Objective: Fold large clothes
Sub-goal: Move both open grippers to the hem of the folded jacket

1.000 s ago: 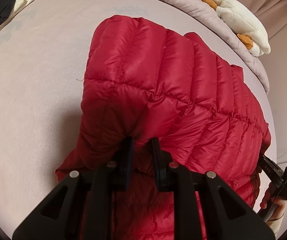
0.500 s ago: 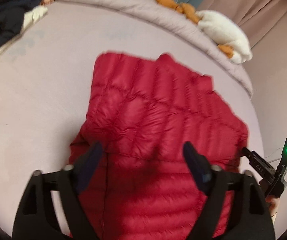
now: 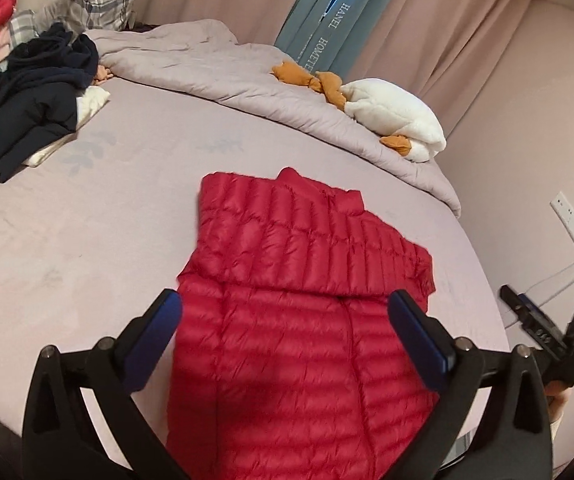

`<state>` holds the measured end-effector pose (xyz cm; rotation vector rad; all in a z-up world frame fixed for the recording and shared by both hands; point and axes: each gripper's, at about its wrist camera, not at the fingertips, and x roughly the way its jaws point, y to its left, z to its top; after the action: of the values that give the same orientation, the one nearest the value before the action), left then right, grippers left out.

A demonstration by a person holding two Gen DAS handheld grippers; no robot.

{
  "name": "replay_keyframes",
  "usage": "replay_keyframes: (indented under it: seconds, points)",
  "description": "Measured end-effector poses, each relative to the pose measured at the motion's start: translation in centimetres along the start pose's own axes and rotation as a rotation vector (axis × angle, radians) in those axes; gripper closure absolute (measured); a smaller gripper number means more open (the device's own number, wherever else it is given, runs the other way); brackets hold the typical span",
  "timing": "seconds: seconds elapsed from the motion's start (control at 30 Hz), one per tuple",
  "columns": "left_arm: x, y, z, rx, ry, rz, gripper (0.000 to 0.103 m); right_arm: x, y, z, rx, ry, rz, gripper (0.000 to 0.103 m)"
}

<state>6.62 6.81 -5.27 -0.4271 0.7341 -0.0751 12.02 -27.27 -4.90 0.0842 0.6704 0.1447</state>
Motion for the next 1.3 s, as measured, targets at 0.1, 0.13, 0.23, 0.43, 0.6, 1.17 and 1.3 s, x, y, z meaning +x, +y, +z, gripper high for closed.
replay_keyframes:
  seconds: [0.1, 0.13, 0.23, 0.43, 0.6, 1.17, 1.3]
  points:
    - [-0.8, 0.5, -1.9, -0.004, 0.005, 0.026, 0.0, -2.2, 0.0, -1.4, 0.002, -0.036, 0.034, 0.002]
    - [-0.9, 0.6, -2.5, -0.002, 0.009, 0.031, 0.0, -2.5, 0.0, -1.8, 0.004, -0.041, 0.042, 0.002]
    - [-1.0, 1.0, -4.7, 0.003, 0.027, 0.061, 0.0, -3.4, -0.1, -3.3, 0.014, -0.044, 0.078, 0.002]
    - [-0.7, 1.5, -8.3, 0.015, 0.075, 0.101, 0.0, -5.0, -0.1, -6.0, 0.009, -0.053, 0.091, 0.002]
    - [-0.4, 1.8, -10.4, 0.015, 0.112, 0.095, 0.0, -5.2, -0.5, -7.9, 0.038, -0.027, 0.109, 0.002]
    - [0.4, 4.2, -15.7, -0.057, 0.193, 0.061, 0.001, -3.3, -1.3, -14.2, 0.052, 0.135, 0.092, 0.002]
    - [0.4, 5.1, -16.3, -0.088, 0.201, 0.049, 0.001, -2.9, -1.2, -15.3, 0.064, 0.175, 0.089, 0.002]
